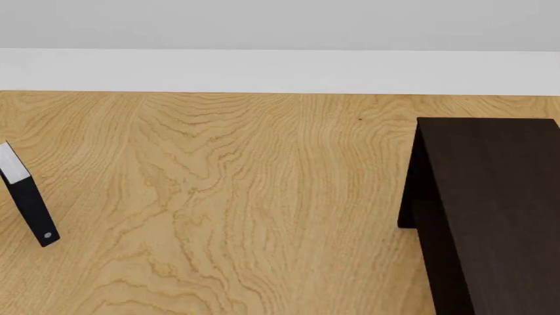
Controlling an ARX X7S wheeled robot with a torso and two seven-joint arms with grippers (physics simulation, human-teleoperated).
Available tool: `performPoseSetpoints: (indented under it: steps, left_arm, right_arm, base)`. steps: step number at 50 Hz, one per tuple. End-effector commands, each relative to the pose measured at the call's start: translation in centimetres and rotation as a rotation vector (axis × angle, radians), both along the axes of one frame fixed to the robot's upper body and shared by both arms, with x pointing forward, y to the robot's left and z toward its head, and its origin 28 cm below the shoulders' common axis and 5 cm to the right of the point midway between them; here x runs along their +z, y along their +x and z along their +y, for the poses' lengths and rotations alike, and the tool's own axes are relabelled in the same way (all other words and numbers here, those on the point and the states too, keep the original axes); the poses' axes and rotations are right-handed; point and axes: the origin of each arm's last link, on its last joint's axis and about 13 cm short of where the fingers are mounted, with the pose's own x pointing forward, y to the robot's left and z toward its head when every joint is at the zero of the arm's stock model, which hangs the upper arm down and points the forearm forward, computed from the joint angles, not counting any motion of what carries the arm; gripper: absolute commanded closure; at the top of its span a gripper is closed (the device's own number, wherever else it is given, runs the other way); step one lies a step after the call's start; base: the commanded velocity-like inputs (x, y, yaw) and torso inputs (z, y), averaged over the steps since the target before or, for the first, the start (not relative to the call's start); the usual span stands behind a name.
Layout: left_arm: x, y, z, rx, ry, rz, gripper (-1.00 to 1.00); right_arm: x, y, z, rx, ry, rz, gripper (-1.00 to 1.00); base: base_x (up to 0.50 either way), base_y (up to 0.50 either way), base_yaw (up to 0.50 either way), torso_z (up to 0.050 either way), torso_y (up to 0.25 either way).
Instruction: Pick up the book on the right and place it on the cabinet shelf.
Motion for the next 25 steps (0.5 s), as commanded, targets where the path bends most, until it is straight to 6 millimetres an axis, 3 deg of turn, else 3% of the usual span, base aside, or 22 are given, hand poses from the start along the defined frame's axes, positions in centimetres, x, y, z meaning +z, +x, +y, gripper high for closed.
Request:
performPoseSetpoints:
  steps: [1,25]
  left_arm:
    - [0.0,0.1,0.0,0.000,0.000,0.001,-1.00]
    - [0.0,0.1,0.1,0.008,0.005,0.001,-1.00]
  right_arm:
    - [0.1,0.2,0.0,-0.019,-0.026,0.058,-1.00]
    - [-1.4,0.4,0.3,0.016,-0.048,0.124,-1.00]
  base:
    - [0.00,0.00,0.00,0.000,0.000]
    - [0.00,0.00,0.00,0.000,0.000]
